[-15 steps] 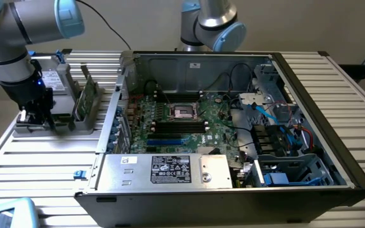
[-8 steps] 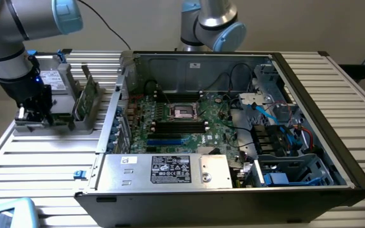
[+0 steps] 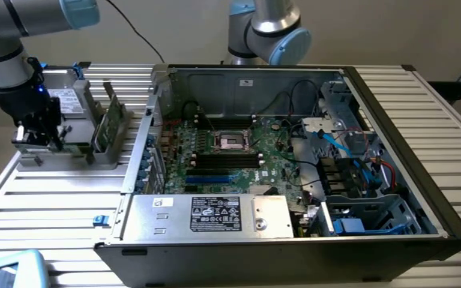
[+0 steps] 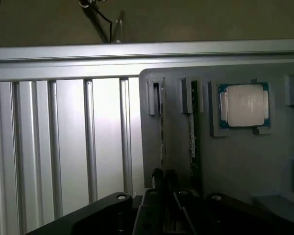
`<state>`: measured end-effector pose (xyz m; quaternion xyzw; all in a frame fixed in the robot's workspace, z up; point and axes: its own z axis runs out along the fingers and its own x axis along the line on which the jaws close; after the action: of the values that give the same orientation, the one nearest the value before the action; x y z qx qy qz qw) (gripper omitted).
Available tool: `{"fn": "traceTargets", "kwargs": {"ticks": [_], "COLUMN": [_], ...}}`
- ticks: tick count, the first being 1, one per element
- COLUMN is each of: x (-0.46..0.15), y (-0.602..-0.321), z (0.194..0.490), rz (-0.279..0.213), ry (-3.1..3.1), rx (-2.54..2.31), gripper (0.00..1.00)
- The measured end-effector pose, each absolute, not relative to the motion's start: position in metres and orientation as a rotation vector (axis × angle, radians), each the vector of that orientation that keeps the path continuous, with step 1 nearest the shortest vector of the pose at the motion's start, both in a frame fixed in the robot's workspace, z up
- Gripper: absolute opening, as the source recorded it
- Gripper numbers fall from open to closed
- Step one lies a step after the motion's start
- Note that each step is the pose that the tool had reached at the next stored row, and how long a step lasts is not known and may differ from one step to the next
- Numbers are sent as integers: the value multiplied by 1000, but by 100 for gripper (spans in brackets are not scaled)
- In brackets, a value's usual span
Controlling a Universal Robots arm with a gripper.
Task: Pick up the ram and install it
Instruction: 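Pick up the ram and move it above insertion slot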
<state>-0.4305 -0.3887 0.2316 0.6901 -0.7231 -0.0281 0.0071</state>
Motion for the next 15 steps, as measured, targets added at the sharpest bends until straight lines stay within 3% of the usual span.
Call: {"fn": "traceTargets", "kwargs": {"ticks": [15], "x": [-430], "y": [-390], "z": [290], "rz": [-89], "ry": [-2174], "rx": [2245], "gripper": [14]}}
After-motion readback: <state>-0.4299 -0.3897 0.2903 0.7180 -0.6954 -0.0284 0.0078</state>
